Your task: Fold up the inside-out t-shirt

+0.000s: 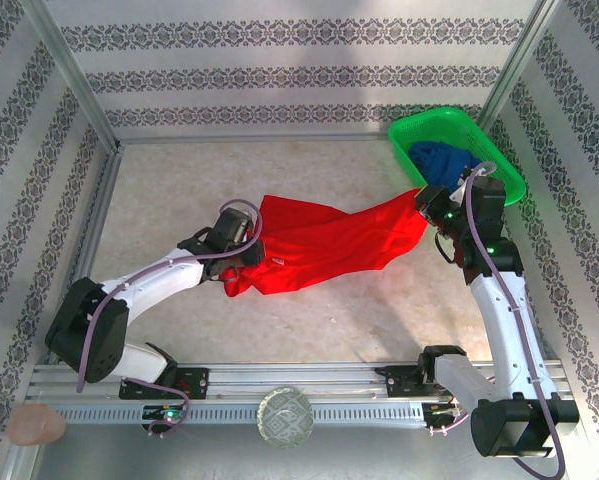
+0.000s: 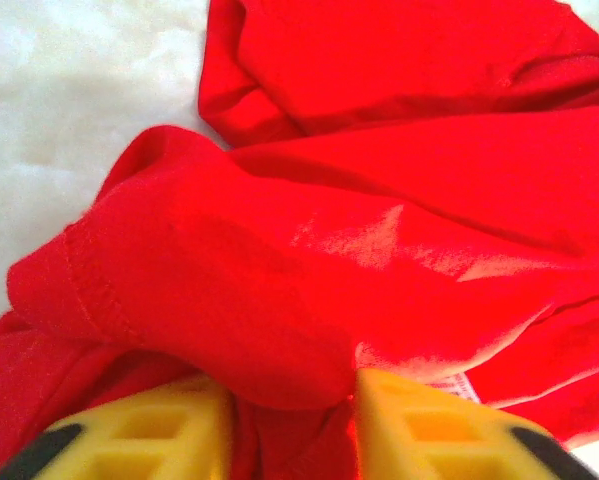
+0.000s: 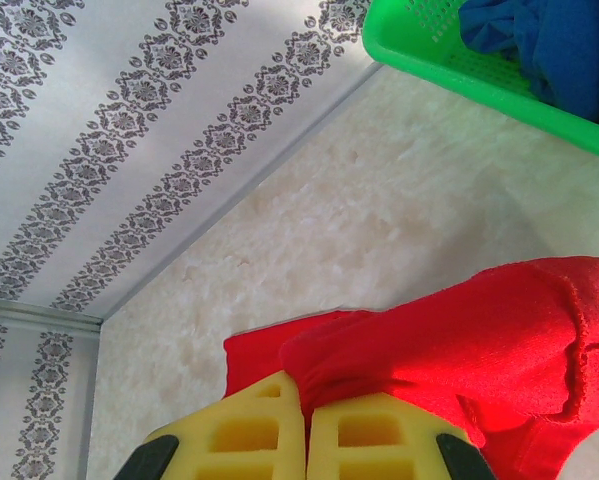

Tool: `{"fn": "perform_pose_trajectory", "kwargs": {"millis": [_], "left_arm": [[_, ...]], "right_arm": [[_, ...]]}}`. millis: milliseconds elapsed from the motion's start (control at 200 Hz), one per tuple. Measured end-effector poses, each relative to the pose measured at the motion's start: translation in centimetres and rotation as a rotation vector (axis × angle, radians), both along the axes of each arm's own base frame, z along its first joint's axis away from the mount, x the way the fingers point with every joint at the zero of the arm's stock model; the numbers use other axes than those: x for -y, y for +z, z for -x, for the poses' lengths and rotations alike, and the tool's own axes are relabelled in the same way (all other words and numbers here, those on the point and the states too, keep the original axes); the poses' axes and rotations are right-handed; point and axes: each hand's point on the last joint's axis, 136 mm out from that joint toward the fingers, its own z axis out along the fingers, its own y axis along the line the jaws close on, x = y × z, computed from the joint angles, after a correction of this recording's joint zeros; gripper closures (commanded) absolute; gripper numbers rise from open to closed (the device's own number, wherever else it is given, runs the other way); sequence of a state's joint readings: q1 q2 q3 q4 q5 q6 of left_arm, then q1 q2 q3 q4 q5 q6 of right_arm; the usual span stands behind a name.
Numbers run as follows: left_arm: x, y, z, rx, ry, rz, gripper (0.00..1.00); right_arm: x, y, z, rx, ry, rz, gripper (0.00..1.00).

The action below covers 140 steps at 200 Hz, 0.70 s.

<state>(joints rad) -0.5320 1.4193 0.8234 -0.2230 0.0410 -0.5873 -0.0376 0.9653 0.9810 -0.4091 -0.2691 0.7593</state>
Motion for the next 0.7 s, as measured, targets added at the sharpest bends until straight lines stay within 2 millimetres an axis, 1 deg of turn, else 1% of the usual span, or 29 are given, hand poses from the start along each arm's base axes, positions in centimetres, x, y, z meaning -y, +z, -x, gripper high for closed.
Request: {"fn": "perform_pose_trajectory", "kwargs": {"millis": [60, 135, 155, 185, 225, 260, 295, 355, 360, 390, 395, 430, 435, 475, 540, 575, 605, 650, 699], "left_arm": [[0.1, -0.1, 0.0, 0.000, -0.005, -0.003, 0.90], [0.3, 0.5, -0.3, 0.008, -0.003, -0.004, 0.98], [0.3, 0.9, -0.5, 0.012, -0.006, -0.007, 1.00], [0.4, 1.6, -0.8, 0.021, -0.006, -0.010, 1.00], [0.6, 3.0, -1.3, 0.039, -0.006, -0.007, 1.00], [0.7, 4.7, -1.9, 0.060, -0.008, -0.003, 1.00], [0.9, 6.8, -2.5, 0.092, -0.010, 0.007, 1.00], [0.6, 11.6, -3.6, 0.165, -0.008, 0.036, 1.00], [0.6, 12.2, -3.8, 0.177, -0.006, 0.040, 1.00], [0.1, 14.8, -4.2, 0.221, 0.004, 0.059, 0.99], [-0.1, 15.5, -4.4, 0.235, 0.008, 0.064, 0.99], [-1.0, 18.5, -4.7, 0.290, 0.023, 0.086, 0.93], [-1.3, 19.3, -4.7, 0.305, 0.029, 0.092, 0.92], [-3.0, 22.9, -4.9, 0.383, 0.062, 0.118, 0.85], [-6.1, 27.6, -4.2, 0.493, 0.116, 0.155, 0.83], [-7.6, 29.3, -3.7, 0.535, 0.146, 0.165, 0.84], [-8.8, 30.3, -3.2, 0.563, 0.166, 0.172, 0.89], [-9.7, 30.9, -2.7, 0.579, 0.177, 0.177, 1.00], [-9.9, 31.0, -2.3, 0.582, 0.167, 0.187, 1.00]], "right_arm": [[0.0, 0.0, 0.0, 0.000, 0.000, 0.000, 1.00], [0.0, 0.0, 0.0, 0.000, 0.000, 0.000, 1.00], [0.0, 0.0, 0.0, 0.000, 0.000, 0.000, 1.00], [0.0, 0.0, 0.0, -0.002, 0.001, 0.000, 1.00], [0.0, -0.1, 0.0, -0.006, 0.001, -0.001, 1.00], [0.0, 0.0, -0.1, -0.012, 0.002, -0.002, 1.00], [0.1, 0.2, -0.2, -0.016, 0.002, -0.004, 1.00], [0.4, 1.3, -0.6, -0.007, -0.004, -0.008, 1.00], [0.4, 1.4, -0.6, -0.006, -0.003, -0.009, 1.00], [0.5, 2.3, -0.8, 0.010, -0.004, -0.011, 1.00], [0.5, 2.4, -0.8, 0.012, -0.005, -0.011, 1.00], [0.8, 3.6, -1.0, 0.035, -0.009, -0.012, 1.00], [0.8, 3.7, -1.0, 0.037, -0.010, -0.011, 1.00], [1.0, 5.2, -1.1, 0.068, -0.015, -0.011, 1.00], [1.2, 7.5, -1.0, 0.118, -0.017, -0.009, 1.00], [1.2, 8.4, -1.0, 0.139, -0.017, -0.011, 1.00], [1.2, 9.1, -0.9, 0.154, -0.015, -0.012, 1.00], [1.1, 9.7, -0.8, 0.166, -0.011, -0.016, 1.00], [1.0, 9.8, -0.6, 0.170, -0.006, -0.023, 1.00]]}}
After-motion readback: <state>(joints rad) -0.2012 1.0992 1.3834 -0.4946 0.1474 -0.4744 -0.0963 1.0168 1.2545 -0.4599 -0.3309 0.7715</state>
